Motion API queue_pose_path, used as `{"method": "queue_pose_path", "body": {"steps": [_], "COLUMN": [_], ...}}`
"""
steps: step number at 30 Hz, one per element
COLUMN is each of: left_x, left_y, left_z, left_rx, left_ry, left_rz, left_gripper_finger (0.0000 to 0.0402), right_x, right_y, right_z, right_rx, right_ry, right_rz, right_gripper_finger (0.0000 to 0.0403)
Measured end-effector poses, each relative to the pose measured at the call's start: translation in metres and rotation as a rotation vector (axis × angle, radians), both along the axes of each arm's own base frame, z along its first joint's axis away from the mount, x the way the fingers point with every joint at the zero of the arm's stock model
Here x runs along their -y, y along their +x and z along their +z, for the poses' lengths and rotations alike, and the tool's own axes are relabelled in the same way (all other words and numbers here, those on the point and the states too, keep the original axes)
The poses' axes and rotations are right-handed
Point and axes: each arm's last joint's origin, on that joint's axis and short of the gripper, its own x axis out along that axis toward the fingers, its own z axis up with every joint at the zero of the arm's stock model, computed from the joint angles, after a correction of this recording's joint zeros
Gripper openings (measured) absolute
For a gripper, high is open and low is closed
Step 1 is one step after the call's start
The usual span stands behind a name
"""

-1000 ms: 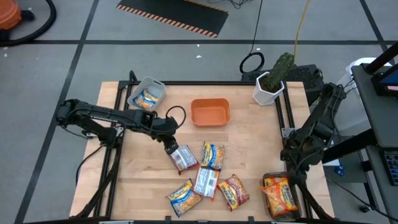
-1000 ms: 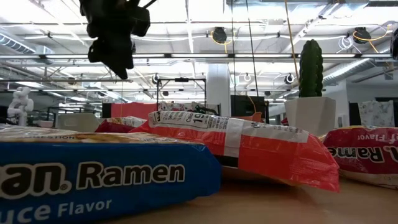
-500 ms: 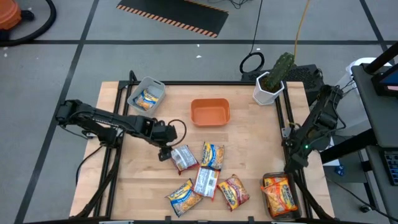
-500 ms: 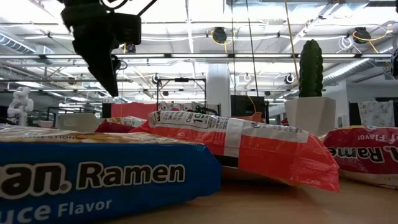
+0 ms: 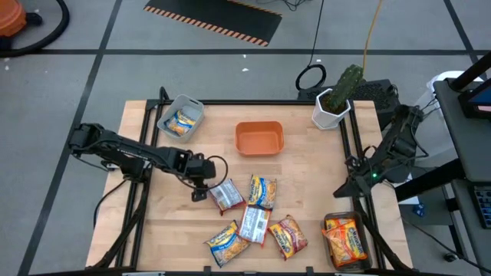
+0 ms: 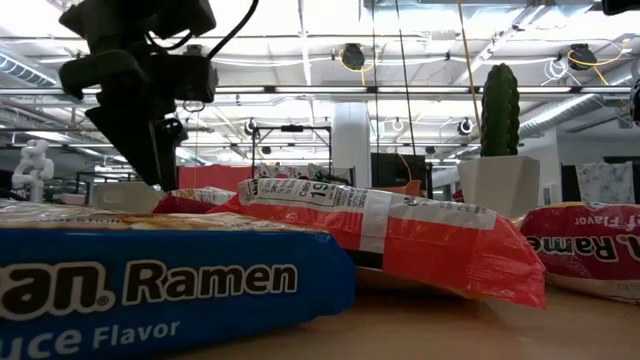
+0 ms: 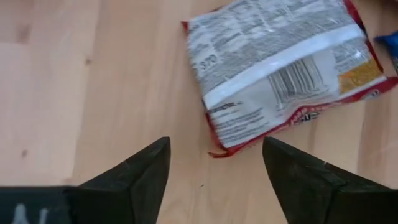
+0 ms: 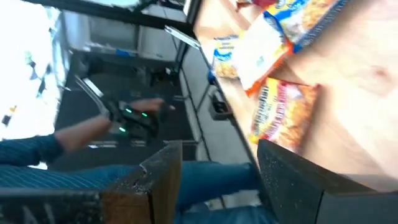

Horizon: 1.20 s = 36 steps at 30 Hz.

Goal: Sort Maruchan noodles
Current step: Put the top red noodle pack into the orange bin

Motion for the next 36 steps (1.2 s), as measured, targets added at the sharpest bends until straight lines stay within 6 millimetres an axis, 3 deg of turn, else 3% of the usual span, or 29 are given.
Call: {"method": "queue_pose_path", "body": {"steps": [5,16,27,36], "left_x": [0.004,0.007,0.007,0.006], "left_y": [-0.002,-0.01,-0.015,-0.011], "left_z": [-0.005,-0.027,-0.043,-0.048], "left_rx": [0.015,0.049,0.138,0.145], "left_ry": [0.015,0.038,0.084,0.153], "left_rz": [-0.086,-0.117,-0.196,-0.236], "left_gripper_finger": [0.0289,0.0291,0.0291,0.0246], "right_x": [-0.009,-0.025,-0.034,-0.03], "right_y": [0.013,0.062,0.113,0.144], "right_z": [0.006,0.015,0.026,0.037], "right_rx": [0.042,0.19,0.207,0.298], "right_ry": [0.033,0.015,-0.141,-0.162], "right_rz": [-0.053,-0.197,-0.286,-0.364], "right_gripper_finger": [0.0201,0.0201,0.0201,0.0201]}}
